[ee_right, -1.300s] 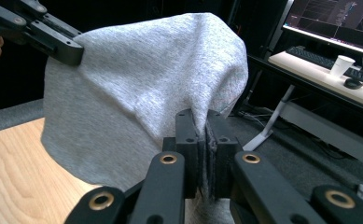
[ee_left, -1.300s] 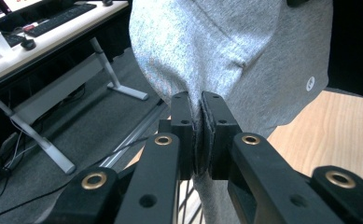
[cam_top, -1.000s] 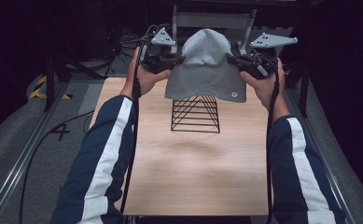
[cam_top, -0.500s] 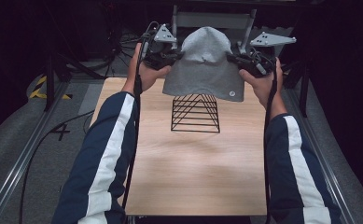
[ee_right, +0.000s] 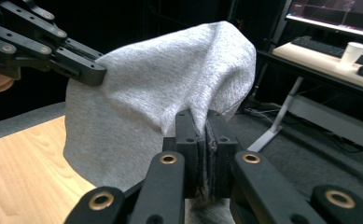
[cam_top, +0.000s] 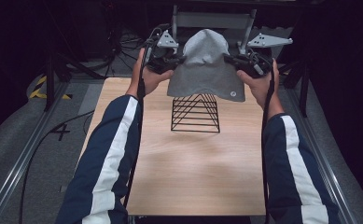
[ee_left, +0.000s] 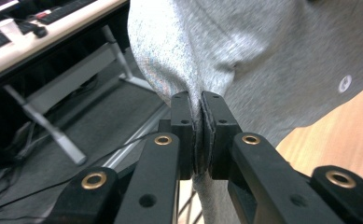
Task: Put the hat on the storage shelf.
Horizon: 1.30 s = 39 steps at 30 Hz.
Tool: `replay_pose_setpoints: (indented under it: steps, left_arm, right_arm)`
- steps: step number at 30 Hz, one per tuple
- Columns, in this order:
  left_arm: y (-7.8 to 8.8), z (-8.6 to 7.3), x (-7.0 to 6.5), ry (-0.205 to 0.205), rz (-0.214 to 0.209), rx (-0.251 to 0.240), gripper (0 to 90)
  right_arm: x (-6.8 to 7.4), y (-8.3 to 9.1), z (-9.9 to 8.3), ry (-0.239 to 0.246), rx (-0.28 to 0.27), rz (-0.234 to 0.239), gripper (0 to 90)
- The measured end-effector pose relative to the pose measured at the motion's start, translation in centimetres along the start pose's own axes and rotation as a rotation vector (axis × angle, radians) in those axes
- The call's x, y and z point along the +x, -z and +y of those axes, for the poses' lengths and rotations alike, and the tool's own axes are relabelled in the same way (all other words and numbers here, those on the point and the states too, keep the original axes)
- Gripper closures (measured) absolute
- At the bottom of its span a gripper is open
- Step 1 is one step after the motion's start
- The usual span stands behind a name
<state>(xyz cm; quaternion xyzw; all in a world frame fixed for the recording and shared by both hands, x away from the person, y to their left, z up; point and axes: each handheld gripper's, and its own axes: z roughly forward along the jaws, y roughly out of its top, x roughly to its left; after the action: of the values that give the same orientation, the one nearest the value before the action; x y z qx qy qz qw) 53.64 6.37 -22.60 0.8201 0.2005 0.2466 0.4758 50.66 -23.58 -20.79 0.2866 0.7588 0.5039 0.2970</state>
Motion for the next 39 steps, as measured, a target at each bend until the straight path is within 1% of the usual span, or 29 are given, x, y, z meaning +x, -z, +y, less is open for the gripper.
replay_pose_setpoints:
  steps: [1,2,3,4,6,8,12,13,14,16,19,20,21,23,24,27,29,32,37,39]
  left_arm:
    - [0.0,0.0,0.0,0.000,0.000,0.000,84.3]
    - [0.0,-0.3,-0.1,0.006,-0.005,-0.001,84.3]
    - [0.1,-0.5,-0.1,-0.005,-0.006,0.008,84.3]
    - [0.2,-0.6,-0.2,0.001,-0.012,0.009,84.3]
    - [0.7,-0.7,-0.2,0.021,-0.021,-0.017,84.3]
    - [1.4,-0.7,-0.3,0.021,-0.031,-0.036,84.3]
    - [2.5,-0.6,-0.6,0.004,-0.035,-0.056,84.3]
    - [2.9,-0.8,-0.7,0.010,-0.036,-0.073,84.3]
    - [3.1,-0.9,-0.6,0.012,-0.039,-0.079,84.3]
    - [3.4,-1.0,-0.7,0.012,-0.042,-0.079,84.3]
    - [3.8,-1.6,-1.1,0.017,-0.058,-0.089,84.3]
    - [3.8,-1.6,-1.1,0.017,-0.058,-0.089,84.3]
    - [3.8,-1.9,-1.4,0.011,-0.070,-0.088,84.3]
    - [3.7,-2.1,-1.5,0.002,-0.069,-0.083,84.3]
    - [3.6,-2.4,-1.6,0.004,-0.072,-0.086,84.3]
    - [3.3,-3.4,-1.8,0.020,-0.079,-0.076,84.3]
    - [3.0,-4.2,-1.7,0.024,-0.077,-0.064,84.2]
    - [2.3,-5.3,-1.9,0.043,-0.086,-0.042,84.2]
    - [0.8,-7.2,-2.8,0.029,-0.100,0.007,84.1]
    - [0.2,-7.9,-3.1,0.041,-0.107,0.015,84.1]
  right_arm:
    - [0.0,0.0,0.0,0.000,0.000,0.000,85.9]
    - [0.2,0.0,-0.2,0.002,0.006,0.005,85.9]
    - [0.3,-0.1,-0.5,0.010,0.015,0.008,85.8]
    - [0.4,-0.1,-0.7,0.016,0.020,0.012,85.9]
    - [0.7,0.1,-0.8,0.016,0.017,0.021,85.9]
    - [0.8,0.6,-0.9,0.019,0.009,0.028,85.9]
    - [0.9,1.3,-0.9,0.019,-0.003,0.042,85.9]
    - [1.0,1.4,-0.9,0.017,-0.002,0.045,85.8]
    - [1.0,1.5,-0.9,0.025,-0.006,0.048,85.9]
    - [1.1,1.6,-0.9,0.024,-0.007,0.050,85.9]
    - [1.4,2.0,-0.9,0.030,-0.016,0.062,85.9]
    - [1.5,2.0,-0.9,0.033,-0.014,0.066,85.8]
    - [1.7,2.0,-1.0,0.038,-0.012,0.067,85.9]
    - [1.9,2.0,-1.4,0.044,-0.004,0.071,85.9]
    - [1.9,2.0,-1.4,0.044,-0.004,0.071,85.9]
    - [2.0,1.6,-2.3,0.036,0.006,0.082,85.8]
    - [2.0,1.3,-2.9,0.037,0.014,0.087,85.9]
    - [2.1,0.8,-3.8,0.036,0.033,0.088,85.8]
    - [2.2,-0.2,-5.9,0.021,0.065,0.100,85.8]
    - [2.2,-0.6,-6.9,0.012,0.084,0.102,85.8]
